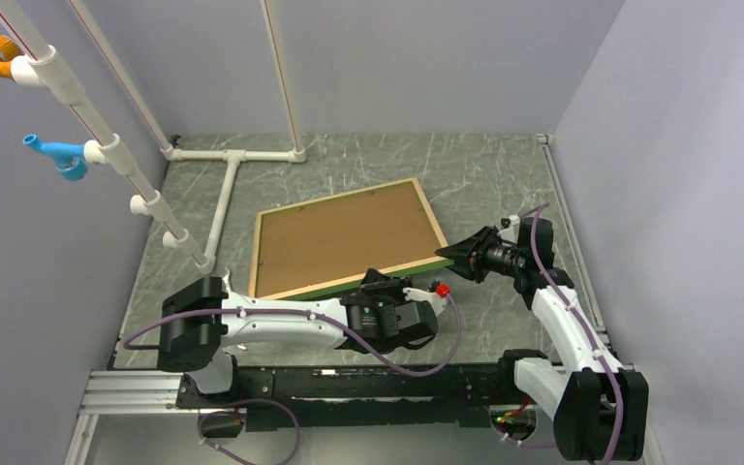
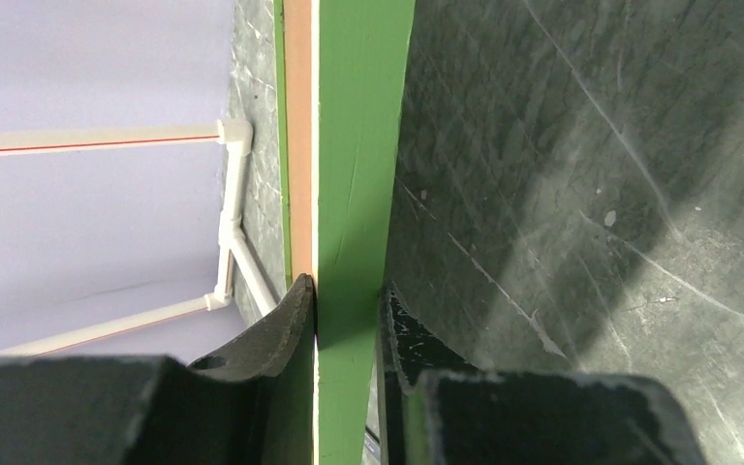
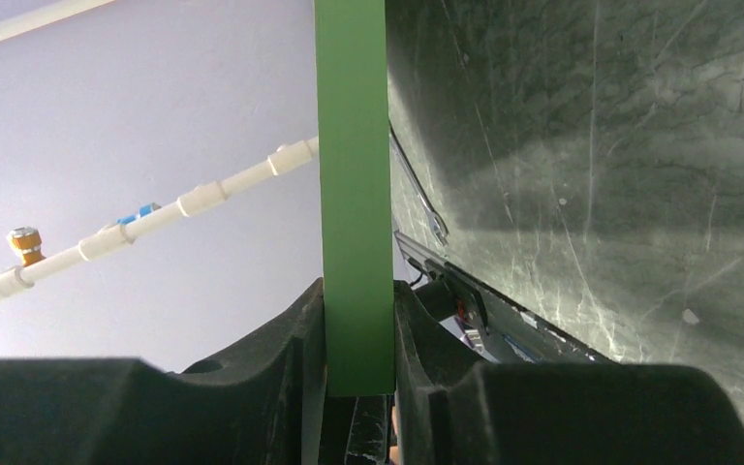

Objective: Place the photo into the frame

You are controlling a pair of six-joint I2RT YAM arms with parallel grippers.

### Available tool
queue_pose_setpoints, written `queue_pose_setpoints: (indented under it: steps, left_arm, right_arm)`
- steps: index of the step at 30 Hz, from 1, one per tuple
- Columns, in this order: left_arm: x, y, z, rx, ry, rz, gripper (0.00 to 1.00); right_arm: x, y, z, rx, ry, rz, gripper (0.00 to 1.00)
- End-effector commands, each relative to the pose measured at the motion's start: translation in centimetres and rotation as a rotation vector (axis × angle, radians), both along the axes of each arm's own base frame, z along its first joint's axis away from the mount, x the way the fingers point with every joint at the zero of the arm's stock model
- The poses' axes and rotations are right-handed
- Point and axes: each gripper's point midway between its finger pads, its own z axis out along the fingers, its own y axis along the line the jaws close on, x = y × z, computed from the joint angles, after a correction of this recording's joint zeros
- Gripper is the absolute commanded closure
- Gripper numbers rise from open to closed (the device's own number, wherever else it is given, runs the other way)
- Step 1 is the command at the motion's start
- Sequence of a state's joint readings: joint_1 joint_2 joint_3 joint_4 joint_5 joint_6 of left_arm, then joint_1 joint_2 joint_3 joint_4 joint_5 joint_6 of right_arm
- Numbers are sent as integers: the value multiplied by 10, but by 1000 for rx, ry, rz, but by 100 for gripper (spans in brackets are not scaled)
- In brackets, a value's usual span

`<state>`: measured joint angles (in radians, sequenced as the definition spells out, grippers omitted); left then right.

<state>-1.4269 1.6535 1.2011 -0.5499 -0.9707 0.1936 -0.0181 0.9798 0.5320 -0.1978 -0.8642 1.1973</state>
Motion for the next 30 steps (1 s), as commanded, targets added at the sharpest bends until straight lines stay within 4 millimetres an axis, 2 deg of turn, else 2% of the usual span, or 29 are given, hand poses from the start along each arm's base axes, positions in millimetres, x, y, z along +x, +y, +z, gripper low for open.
queue_pose_setpoints:
  steps: [1,3,6,10,11,15,18,24,28,30]
  left_arm:
    - [-2,-11,6,-44,3,3,100]
    - [-1,-11,6,-42,-1,5,100]
    - [-1,-10,9,-49,-5,8,100]
    - [-2,-10,13,-71,-3,1,100]
    - [-2,-10,14,-75,-1,-1,100]
    - [-1,-8,18,-84,-9,2,100]
    - [-2,-7,21,-95,-9,1,100]
    - [-3,-2,34,-118,-8,4,100]
    - [-3,5,50,-140,-16,0,100]
    - [-4,8,59,-157,-16,-7,100]
  right_arm:
    - [5,2,22,44,-71,10,100]
    - [4,3,22,46,-81,13,100]
    - [4,3,24,44,-104,17,95]
    - [5,2,30,37,-153,21,79]
    - [5,2,31,29,-158,22,63]
    - [6,0,41,-27,-225,31,22]
    - [7,-4,49,-70,-258,20,2]
    - [14,-17,64,-253,-343,19,0]
    - [22,-38,75,-442,-396,-9,0]
    - [27,-46,87,-515,-451,-36,0]
